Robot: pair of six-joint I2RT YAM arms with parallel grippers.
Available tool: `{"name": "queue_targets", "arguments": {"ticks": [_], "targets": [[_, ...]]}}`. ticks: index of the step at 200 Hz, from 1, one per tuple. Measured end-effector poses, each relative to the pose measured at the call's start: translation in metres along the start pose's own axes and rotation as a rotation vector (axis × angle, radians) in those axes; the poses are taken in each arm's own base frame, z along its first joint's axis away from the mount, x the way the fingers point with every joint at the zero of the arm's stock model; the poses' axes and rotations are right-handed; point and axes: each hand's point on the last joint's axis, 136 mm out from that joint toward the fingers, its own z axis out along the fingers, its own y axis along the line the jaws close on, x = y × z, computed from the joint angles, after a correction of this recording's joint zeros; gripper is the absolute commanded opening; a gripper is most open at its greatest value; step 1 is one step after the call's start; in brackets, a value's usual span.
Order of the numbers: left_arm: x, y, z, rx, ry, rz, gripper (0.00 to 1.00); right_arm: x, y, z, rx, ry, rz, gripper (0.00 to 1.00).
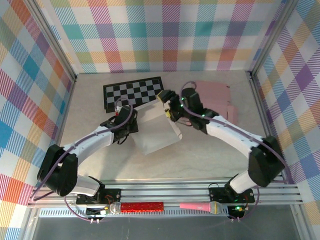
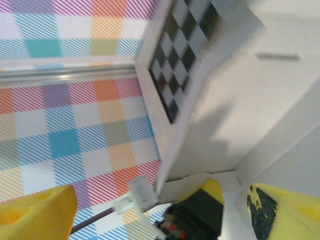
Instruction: Fold the paper box
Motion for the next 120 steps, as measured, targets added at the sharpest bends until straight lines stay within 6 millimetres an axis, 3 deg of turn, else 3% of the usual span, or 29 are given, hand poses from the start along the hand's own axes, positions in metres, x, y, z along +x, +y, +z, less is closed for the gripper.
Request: {"name": "queue_targets", "arguments": {"ticks": [16,30,84,120], "targets": [[-0.005,-0.01,-0.005,0.077,0.057,0.023,0.0,-0.016,0.022,-0.028,0.008,-0.051,-0.036,0.84],[-0.009,-0.02,-0.008,0.138,0.112,0.048,0.0,-0.03,0.027,-0.045,0.033,-0.086,-0.072,0.83],[-0.002,-0.041,-0.02,0.229,0.285,0.134,0.0,-0.075,-0.022,-0.078,0.254,-0.104,-0.239,0.71],[0.005,-0.039,-0.026,0.216,0.356,0.144,0.0,-0.075,-0.011,-0.089,0.289,-0.044,-0.378,0.6]]}}
